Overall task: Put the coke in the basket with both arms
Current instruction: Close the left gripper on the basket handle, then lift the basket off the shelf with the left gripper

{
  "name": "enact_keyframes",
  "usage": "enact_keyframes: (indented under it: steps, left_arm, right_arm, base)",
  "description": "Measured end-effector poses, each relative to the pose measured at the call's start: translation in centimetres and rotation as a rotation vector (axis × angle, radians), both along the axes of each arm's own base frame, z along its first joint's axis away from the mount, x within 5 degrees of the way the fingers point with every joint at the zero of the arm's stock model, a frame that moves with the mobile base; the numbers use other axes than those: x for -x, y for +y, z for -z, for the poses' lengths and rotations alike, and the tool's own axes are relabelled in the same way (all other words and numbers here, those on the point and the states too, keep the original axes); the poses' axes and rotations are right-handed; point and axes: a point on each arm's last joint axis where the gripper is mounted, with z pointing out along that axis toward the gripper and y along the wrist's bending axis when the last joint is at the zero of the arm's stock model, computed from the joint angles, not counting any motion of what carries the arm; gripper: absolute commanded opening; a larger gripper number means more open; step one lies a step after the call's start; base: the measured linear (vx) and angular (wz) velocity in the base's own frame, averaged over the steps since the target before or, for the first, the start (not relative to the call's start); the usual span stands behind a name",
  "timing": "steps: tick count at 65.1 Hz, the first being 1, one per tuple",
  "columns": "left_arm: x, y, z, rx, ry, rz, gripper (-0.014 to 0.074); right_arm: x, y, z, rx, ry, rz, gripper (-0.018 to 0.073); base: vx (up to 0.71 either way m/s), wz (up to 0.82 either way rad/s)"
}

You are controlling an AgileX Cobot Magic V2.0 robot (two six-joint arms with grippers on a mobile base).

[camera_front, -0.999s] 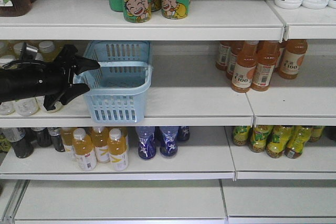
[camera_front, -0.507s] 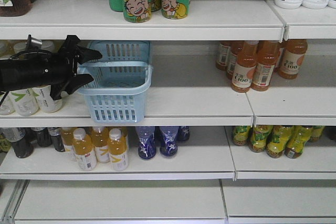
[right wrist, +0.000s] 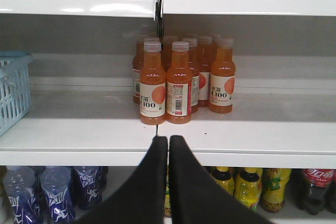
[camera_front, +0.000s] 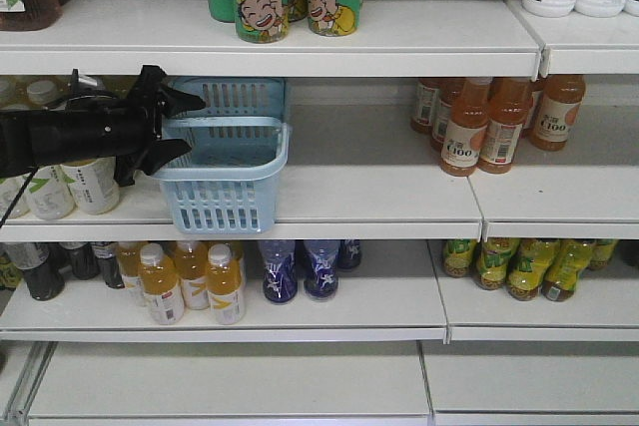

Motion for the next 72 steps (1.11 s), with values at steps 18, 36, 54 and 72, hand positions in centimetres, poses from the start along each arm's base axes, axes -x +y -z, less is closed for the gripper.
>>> enact_keyframes:
  steps: [18,36,54,72]
  left_arm:
    - [-0.4,0.0,0.3,-0.01,0.008,-0.022,0.0263]
    - [-0.2,-0.5,-0.1,0.054,0.004,0.018,-0.0009]
    - [1.4,-2.0,-0.7,0.043,-0.083,0.299,-0.0008]
    - [5.6,-6.2,-3.0,-0.11,-0.095,0.691,-0.0006]
  right_arm:
    - [0.0,0.0,0.0,0.0,0.0,0.0,-0.0005]
    - [0.0,0.0,0.0,0.0,0.0,0.0,-0.0005]
    - [0.0,0.0,0.0,0.0,0.0,0.0,-0.0005]
    - [0.0,0.0,0.0,0.0,0.0,0.0,-0.0005]
  base:
    - [0.0,0.0]
    - [0.0,0.0]
    - [0.0,0.0]
    - [0.0,0.0]
